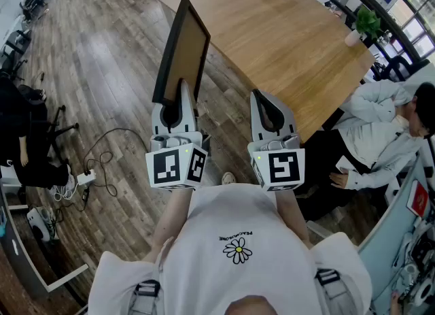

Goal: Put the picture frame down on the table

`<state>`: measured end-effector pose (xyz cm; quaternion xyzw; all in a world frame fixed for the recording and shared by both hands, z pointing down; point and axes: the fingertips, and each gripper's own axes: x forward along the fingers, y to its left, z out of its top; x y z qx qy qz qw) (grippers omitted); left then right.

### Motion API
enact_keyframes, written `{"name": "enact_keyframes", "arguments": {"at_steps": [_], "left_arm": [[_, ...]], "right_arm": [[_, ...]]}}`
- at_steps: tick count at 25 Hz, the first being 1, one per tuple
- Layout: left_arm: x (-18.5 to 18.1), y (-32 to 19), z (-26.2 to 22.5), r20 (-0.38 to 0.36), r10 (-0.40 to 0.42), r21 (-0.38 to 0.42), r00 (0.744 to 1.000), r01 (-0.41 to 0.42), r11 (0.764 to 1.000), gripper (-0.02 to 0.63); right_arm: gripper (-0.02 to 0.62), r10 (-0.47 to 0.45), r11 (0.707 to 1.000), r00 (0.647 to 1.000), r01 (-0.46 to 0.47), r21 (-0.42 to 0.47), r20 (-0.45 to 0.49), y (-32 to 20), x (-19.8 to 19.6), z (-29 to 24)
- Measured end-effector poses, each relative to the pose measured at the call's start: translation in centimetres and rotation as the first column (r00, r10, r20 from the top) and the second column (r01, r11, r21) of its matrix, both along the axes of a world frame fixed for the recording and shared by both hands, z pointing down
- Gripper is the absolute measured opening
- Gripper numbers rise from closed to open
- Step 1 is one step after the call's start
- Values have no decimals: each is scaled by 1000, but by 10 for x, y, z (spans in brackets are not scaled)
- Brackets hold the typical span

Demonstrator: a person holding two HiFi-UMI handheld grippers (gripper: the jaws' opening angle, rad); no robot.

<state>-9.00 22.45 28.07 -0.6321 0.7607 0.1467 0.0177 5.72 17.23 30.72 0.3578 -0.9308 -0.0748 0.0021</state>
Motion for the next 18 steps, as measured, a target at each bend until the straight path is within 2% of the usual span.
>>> {"name": "enact_keyframes", "arguments": {"at_steps": [11, 15, 18], "left_arm": [[-1, -2, 0, 15, -14, -3, 1000, 14, 1000, 23], [-13, 4, 5, 5, -42, 2, 999, 42, 999, 23], [-27, 3, 5, -18, -57, 11, 998, 58, 998, 23]], "right_arm": [[5, -41, 999, 999, 41, -33, 7, -4, -4, 11], [6, -73, 995, 997, 75, -60, 24, 2, -11, 21], [6, -76, 996, 997, 77, -44, 14, 2, -15, 20]]}}
